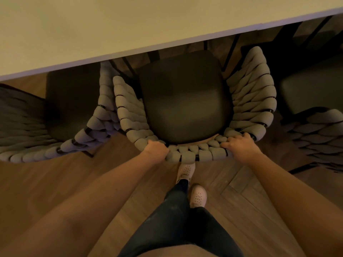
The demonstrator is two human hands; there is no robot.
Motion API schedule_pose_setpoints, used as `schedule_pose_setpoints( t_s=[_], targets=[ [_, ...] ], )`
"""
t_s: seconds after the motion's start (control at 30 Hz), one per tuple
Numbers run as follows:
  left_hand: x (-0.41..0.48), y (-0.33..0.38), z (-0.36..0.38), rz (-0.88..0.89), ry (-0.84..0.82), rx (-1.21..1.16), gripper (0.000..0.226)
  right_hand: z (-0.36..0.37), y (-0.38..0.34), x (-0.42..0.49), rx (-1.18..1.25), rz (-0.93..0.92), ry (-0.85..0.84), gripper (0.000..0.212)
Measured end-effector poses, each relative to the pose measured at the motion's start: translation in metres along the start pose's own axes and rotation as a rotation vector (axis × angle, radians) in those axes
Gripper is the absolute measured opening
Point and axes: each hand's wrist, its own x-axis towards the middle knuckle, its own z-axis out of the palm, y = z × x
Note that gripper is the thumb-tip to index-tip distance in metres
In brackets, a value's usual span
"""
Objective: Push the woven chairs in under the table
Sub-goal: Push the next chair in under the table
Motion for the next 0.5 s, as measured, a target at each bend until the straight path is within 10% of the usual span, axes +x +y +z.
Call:
schedule_pose_setpoints(
  t_s=[0.5],
  targets=[
    [0.031, -0.081, -0.030, -0.060, 0.004, -0.097, 0.038, -0.058, -0.001, 0.071, 0.051, 0.012, -0.023, 0.035]
  ],
)
